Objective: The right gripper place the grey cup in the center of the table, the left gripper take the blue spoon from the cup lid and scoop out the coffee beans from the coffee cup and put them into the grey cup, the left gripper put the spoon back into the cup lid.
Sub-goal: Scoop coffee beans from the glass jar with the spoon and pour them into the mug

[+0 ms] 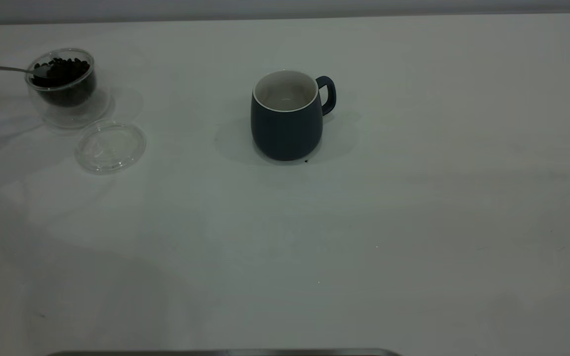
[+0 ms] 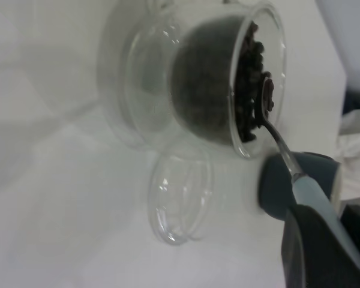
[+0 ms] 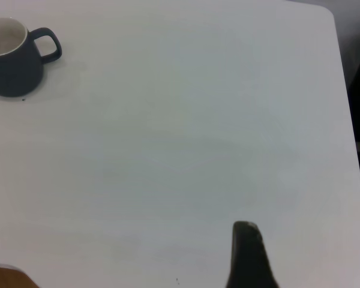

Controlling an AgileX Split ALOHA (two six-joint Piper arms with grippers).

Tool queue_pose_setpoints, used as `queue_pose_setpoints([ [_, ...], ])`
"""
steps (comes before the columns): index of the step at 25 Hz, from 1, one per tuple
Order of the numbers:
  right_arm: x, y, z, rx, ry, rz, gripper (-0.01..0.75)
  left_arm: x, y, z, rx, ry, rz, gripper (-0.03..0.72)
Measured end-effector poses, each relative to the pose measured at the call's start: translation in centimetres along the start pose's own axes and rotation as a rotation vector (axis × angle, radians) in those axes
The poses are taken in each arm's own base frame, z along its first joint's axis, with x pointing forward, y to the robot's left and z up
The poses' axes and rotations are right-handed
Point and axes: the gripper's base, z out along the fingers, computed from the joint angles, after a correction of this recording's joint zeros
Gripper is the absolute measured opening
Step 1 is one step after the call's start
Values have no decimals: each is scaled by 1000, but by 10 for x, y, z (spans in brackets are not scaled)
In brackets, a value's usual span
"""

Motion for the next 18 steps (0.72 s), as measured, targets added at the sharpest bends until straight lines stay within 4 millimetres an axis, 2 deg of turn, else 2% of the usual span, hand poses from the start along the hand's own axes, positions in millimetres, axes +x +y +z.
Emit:
queue_pose_setpoints([
  [8,0,0,0,0,0,0,462,1,6,-16,23,-18,35,128],
  [18,0,0,0,0,0,0,462,-1,5,-16,47,-52,42,128],
])
